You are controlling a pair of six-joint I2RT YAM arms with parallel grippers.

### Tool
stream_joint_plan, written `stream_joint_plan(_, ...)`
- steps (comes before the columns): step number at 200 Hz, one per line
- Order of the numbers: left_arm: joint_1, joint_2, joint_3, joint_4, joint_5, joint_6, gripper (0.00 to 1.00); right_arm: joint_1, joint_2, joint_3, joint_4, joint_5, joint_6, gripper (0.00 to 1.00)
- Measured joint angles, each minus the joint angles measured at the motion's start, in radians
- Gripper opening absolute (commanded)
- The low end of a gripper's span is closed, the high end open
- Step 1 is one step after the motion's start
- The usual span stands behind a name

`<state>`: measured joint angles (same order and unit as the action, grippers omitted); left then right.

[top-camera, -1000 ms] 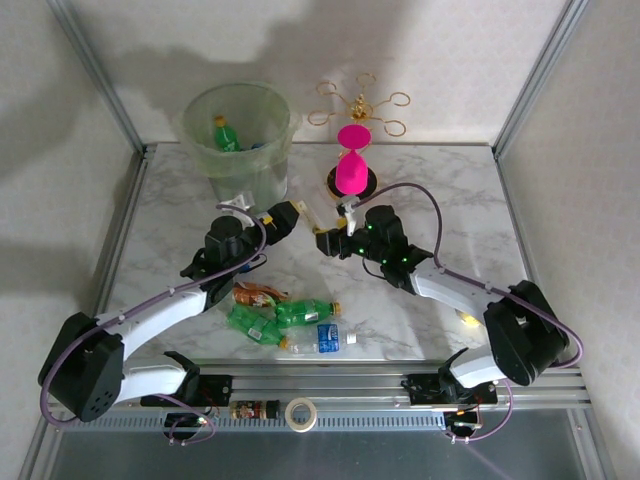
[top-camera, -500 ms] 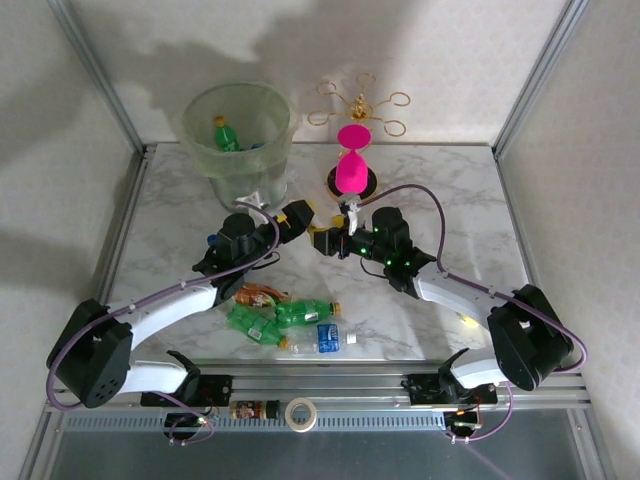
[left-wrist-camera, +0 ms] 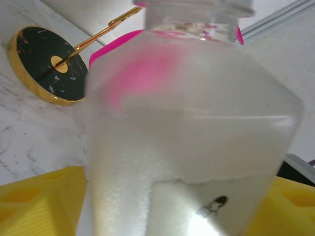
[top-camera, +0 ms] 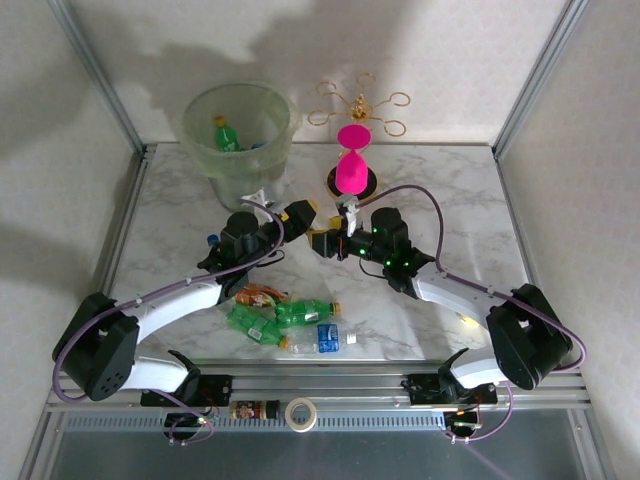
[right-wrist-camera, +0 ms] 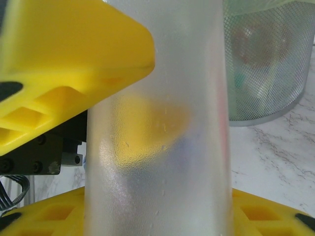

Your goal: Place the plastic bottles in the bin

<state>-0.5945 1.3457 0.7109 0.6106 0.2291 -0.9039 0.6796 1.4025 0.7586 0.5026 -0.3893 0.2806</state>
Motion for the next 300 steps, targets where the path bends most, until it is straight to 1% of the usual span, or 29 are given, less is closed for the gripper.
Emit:
stream_joint_plan(22,-0.001,0.006,0.0,0.004,0.004,0.002,0.57,0.003,0.0,0.0,-0.015,0.011,-0.008,0.47)
stream_joint_plan(36,-0.001,0.01,0.0,0.003,0.006,0.0,0.52,0.01,0.002,0.0,-0.023,0.028,-0.007,0.48)
stream_joint_plan(55,-0.001,0.011,0.0,0.003,0.008,-0.002,0.48,0.012,0.003,0.0,-0.024,0.034,-0.007,0.51)
stream_joint_plan(68,-0.001,0.011,0.0,0.003,0.008,-0.002,0.43,0.013,0.003,0.0,-0.024,0.037,-0.007,0.54)
stream_joint_plan(81,-0.001,0.011,0.0,0.003,0.007,-0.002,0.41,0.013,0.002,0.0,-0.024,0.039,-0.008,0.58)
stream_joint_plan(87,-0.001,0.011,0.0,0.003,0.007,-0.002,0.41,0.013,0.001,-0.002,-0.024,0.04,-0.008,0.6)
stream_joint_plan(111,-0.003,0.011,0.01,-0.011,0.004,0.007,0.4,0.018,-0.015,-0.018,-0.024,0.046,-0.015,0.8)
stream_joint_plan(141,0.002,0.019,0.093,-0.083,-0.022,0.069,0.39,0.024,-0.09,-0.048,-0.029,0.069,-0.026,0.99)
stream_joint_plan(186,0.04,0.037,0.253,-0.145,-0.041,0.166,0.31,0.016,-0.23,-0.094,-0.02,0.14,-0.026,0.99)
stream_joint_plan(208,0.086,0.064,0.331,-0.156,-0.047,0.203,0.11,0.017,-0.257,-0.114,-0.021,0.169,-0.018,0.99)
stream_joint_plan(223,0.119,0.078,0.384,-0.168,-0.052,0.229,0.0,0.017,-0.262,-0.126,-0.021,0.191,-0.01,0.99)
stream_joint_plan(271,0.227,0.133,0.588,-0.247,-0.069,0.332,0.0,-0.005,-0.267,-0.158,-0.021,0.245,-0.003,0.99)
stream_joint_plan(300,0.277,0.166,0.694,-0.308,-0.116,0.415,0.0,-0.006,-0.267,-0.161,-0.026,0.266,-0.003,0.99)
